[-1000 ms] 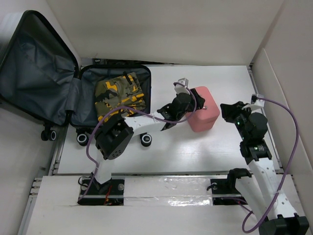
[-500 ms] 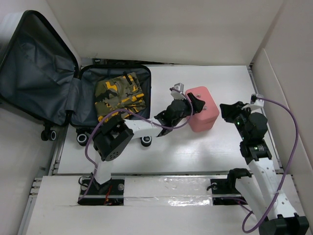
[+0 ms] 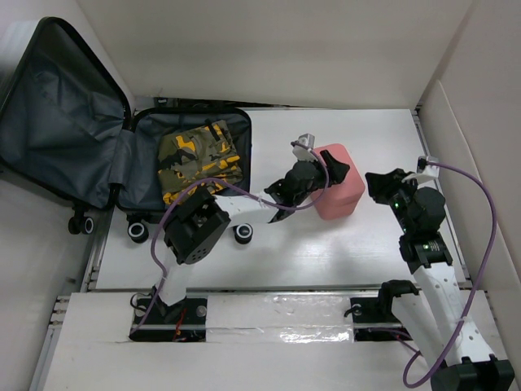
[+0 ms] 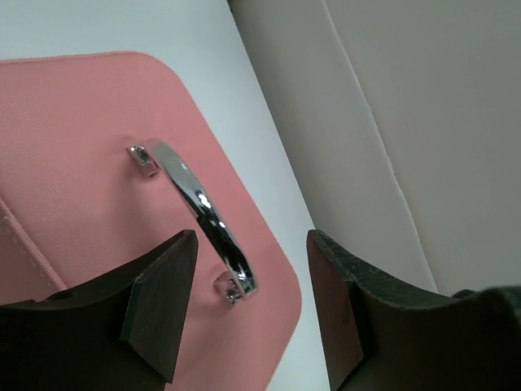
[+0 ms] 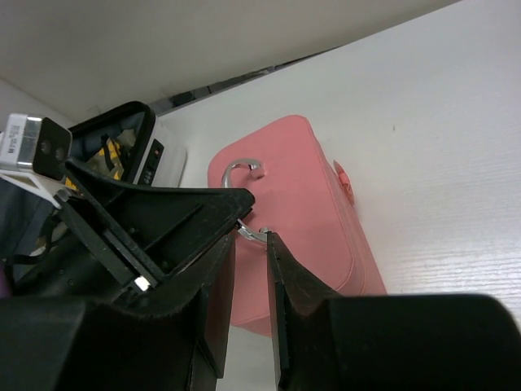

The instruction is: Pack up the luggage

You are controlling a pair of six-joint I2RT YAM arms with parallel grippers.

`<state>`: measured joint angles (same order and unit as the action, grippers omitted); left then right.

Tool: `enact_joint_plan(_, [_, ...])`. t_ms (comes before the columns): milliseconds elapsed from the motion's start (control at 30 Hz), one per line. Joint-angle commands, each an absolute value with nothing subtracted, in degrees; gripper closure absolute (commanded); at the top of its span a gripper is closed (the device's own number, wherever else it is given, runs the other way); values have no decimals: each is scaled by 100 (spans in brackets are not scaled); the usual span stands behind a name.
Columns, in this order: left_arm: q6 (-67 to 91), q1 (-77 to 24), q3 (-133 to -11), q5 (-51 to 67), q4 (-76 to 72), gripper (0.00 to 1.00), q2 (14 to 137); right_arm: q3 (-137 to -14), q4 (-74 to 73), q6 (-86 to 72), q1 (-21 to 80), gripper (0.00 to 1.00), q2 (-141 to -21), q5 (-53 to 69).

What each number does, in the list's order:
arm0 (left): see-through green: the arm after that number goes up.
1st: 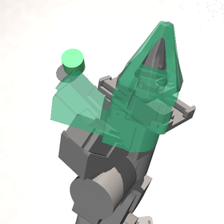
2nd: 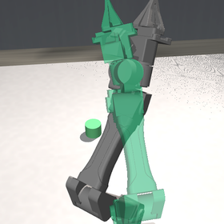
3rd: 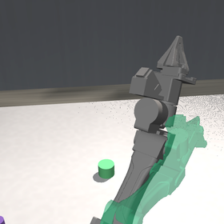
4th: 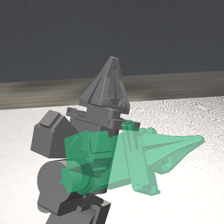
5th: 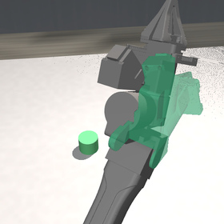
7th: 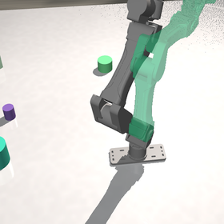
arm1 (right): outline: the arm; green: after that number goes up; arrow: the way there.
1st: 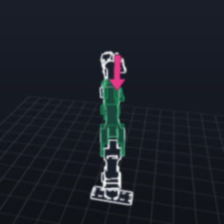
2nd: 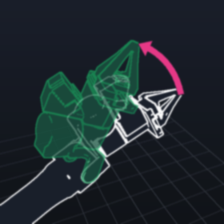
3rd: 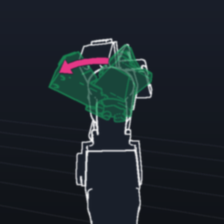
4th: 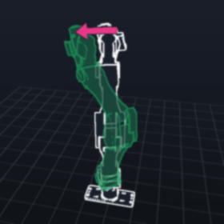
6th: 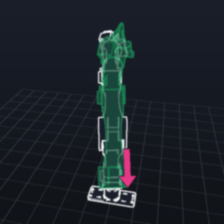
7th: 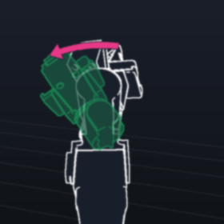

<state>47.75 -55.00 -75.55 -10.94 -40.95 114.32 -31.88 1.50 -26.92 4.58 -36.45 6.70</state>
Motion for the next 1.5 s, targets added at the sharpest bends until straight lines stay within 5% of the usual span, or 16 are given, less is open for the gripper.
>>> enact_joint_plan(0, [4843,-5476,-7656,-1204,-4401,47,11444,-3313,290,-2602,492,72,-3586,791])
enact_joint_plan(300, [4720,-5423,-8129,-1195,-3780,58,11759,-3261,228,-2610,492,71,-3524,765])
enact_joint_plan(400, [4658,-5423,-8428,-1187,-3656,77,11979,-3234,255,-2637,492,71,-3498,765])
enact_joint_plan(467, [4667,-5371,-8464,-1125,-3717,100,12032,-3234,237,-2637,492,71,-3437,747])
enact_joint_plan(1033, [3349,-4536,-8877,-721,-3121,100,9847,-3340,-185,-2487,782,69,-2988,396])
enact_joint_plan(1467, [3525,-1908,-8183,132,-1916,100,8473,-3041,220,-2408,1151,67,-3243,756])
